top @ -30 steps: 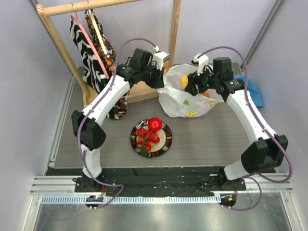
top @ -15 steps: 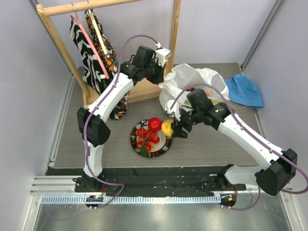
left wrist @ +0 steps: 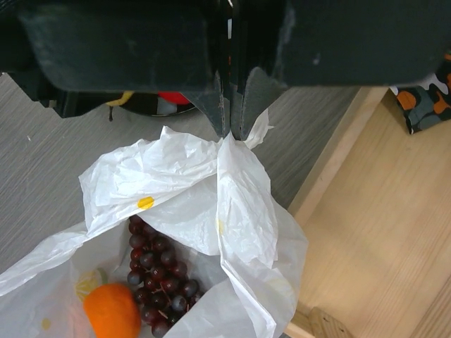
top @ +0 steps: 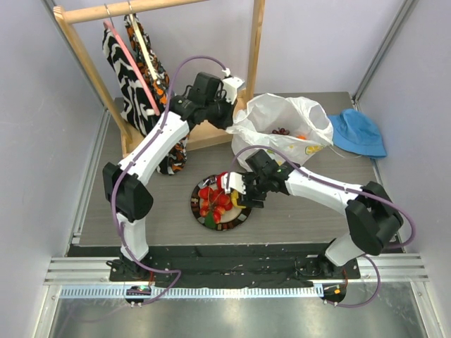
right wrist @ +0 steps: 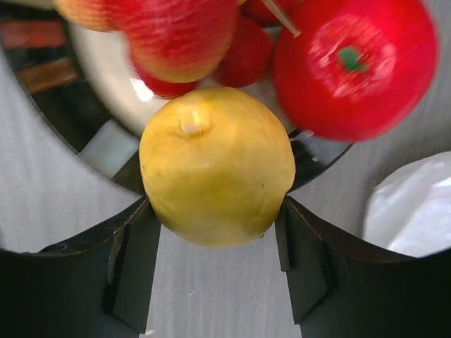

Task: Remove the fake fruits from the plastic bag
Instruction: Place the fake fruit on the plate.

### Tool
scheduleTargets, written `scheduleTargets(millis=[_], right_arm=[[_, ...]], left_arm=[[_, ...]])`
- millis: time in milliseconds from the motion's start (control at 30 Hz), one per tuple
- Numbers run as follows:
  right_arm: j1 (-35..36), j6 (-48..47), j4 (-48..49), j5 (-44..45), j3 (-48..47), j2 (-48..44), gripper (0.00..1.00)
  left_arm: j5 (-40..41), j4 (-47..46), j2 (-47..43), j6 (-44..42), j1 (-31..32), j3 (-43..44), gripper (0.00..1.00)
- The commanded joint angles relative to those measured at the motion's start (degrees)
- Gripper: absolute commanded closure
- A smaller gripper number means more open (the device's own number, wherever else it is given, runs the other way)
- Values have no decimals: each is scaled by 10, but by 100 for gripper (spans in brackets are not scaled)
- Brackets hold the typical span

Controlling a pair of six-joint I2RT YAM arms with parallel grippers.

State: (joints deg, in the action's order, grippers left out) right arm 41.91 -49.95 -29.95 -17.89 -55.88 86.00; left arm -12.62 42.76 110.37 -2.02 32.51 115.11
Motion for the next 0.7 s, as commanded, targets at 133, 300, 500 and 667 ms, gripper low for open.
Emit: scheduleTargets(millis=[133,300,500,667], right_arm=[[16,-55,116,56,-1,24,71],[25,-52,146,58,24,20,48],[28,-6,161,29,25,2,29],[19,16,122,85,11,-64,0]], left_arm=[[-4,-10,-39,-7,-1,-17,100],[-10,-11,-28,-3,-1,-7,100],[-14,-12,-17,0,-1,-1,100],[-18,-10,-16,0,-1,-1,100]])
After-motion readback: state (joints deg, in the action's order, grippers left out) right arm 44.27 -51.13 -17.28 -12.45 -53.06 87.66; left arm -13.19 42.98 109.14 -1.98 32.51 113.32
